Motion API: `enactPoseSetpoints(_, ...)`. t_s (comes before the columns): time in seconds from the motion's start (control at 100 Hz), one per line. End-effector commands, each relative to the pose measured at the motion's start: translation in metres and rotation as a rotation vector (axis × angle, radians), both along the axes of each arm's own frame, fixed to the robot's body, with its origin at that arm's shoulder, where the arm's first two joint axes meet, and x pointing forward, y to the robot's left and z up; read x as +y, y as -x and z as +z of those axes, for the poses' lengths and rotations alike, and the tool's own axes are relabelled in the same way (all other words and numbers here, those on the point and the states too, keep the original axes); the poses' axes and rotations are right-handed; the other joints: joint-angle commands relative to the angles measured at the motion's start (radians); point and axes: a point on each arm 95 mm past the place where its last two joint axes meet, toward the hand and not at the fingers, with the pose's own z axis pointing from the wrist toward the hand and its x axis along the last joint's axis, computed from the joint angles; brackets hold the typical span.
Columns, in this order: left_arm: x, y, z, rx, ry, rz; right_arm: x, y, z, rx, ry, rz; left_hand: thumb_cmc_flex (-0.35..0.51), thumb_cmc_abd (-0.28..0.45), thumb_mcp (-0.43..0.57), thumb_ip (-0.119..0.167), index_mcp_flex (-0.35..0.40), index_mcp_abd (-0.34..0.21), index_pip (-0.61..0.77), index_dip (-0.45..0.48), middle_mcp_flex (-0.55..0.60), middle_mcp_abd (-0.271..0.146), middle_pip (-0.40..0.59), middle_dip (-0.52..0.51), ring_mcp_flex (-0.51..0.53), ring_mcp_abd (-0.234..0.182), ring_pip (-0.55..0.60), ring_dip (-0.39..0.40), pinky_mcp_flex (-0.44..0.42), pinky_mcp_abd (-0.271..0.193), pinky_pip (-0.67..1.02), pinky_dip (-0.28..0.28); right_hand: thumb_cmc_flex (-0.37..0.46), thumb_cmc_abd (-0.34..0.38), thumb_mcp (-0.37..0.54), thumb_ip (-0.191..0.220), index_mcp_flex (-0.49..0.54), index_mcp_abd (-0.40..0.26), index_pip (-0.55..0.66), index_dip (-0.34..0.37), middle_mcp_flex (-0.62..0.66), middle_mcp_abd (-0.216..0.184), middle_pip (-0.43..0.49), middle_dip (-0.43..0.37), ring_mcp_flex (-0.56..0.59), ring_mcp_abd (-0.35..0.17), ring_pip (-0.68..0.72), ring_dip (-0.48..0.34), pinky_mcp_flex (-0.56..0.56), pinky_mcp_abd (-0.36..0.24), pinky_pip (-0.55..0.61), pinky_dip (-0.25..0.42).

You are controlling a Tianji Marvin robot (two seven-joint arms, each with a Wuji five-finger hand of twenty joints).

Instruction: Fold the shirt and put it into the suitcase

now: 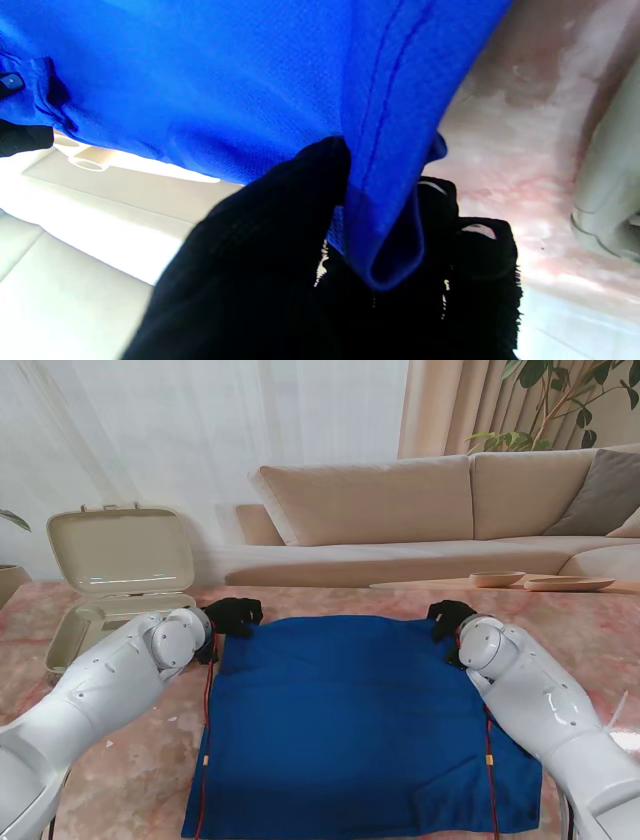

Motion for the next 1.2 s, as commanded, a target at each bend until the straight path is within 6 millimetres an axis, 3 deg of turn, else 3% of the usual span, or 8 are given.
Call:
enactPoseSetpoints(0.0, 0.001, -0.005, 0.007, -0.015, 0.008, 0.022, 0.007, -0.008, 0.011, -0.012, -0.013, 0.005, 0.031, -0.013, 0.059, 0.034, 0.014, -0.028, 0.043, 0.025, 0.008, -0.007, 0.049, 0.026, 0.044, 0.018, 0.046, 0.012, 0.014, -0.017, 0.088, 0.025, 0.067, -0.028, 0.065, 0.051, 0.032, -0.021, 0.058, 0.024, 0.017, 0.030, 0.047, 0.014, 0.065, -0.007, 0.025, 0.027, 0.035, -0.057, 0.120, 0.021)
enactPoseSetpoints(0.23, 0.003, -0.008, 0.022, -0.073, 0.046, 0.079, 0.010, -0.014, 0.026, -0.079, -0.020, -0.018, 0.038, -0.008, 0.055, 0.039, 0.011, -0.027, 0.047, 0.026, 0.001, -0.003, 0.051, 0.039, 0.045, 0.018, 0.045, 0.012, 0.015, -0.012, 0.091, 0.029, 0.073, -0.046, 0.086, 0.058, 0.037, -0.017, 0.062, 0.027, 0.015, 0.038, 0.057, 0.010, 0.078, -0.011, 0.020, 0.026, 0.055, -0.047, 0.105, 0.039)
enactPoseSetpoints(0.48, 0.004, 0.004, 0.041, -0.124, 0.060, 0.074, 0.007, -0.006, 0.042, -0.134, -0.019, -0.018, 0.041, -0.008, 0.045, 0.039, 0.012, -0.029, 0.047, 0.025, 0.001, -0.005, 0.048, 0.041, 0.042, 0.020, 0.039, 0.011, 0.010, -0.008, 0.085, 0.030, 0.074, -0.043, 0.084, 0.052, 0.035, -0.018, 0.063, 0.028, 0.008, 0.037, 0.058, 0.011, 0.061, -0.001, 0.022, 0.036, 0.033, -0.035, 0.092, 0.065)
enactPoseSetpoints(0.58, 0.003, 0.014, 0.045, -0.127, 0.060, 0.057, 0.004, 0.001, 0.044, -0.133, -0.026, -0.007, 0.047, 0.000, 0.031, 0.037, 0.010, -0.037, 0.043, 0.021, -0.002, -0.010, 0.040, 0.041, 0.035, 0.018, 0.029, 0.011, 0.001, -0.009, 0.075, 0.030, 0.075, -0.053, 0.086, 0.051, 0.041, -0.018, 0.058, 0.027, 0.014, 0.040, 0.053, 0.008, 0.064, 0.007, 0.021, 0.053, 0.029, -0.019, 0.073, 0.131)
enactPoseSetpoints(1.19, 0.009, 0.082, 0.062, -0.179, 0.048, 0.029, -0.011, 0.063, 0.062, -0.213, -0.025, 0.062, 0.055, 0.001, 0.013, 0.039, 0.009, -0.036, 0.041, 0.021, 0.002, -0.011, 0.031, 0.046, 0.036, 0.017, 0.025, 0.016, -0.004, -0.007, 0.071, 0.035, 0.076, -0.066, 0.086, 0.053, 0.054, -0.019, 0.050, 0.024, 0.032, 0.044, 0.045, 0.006, 0.078, 0.011, 0.036, 0.064, 0.042, -0.022, 0.093, 0.148)
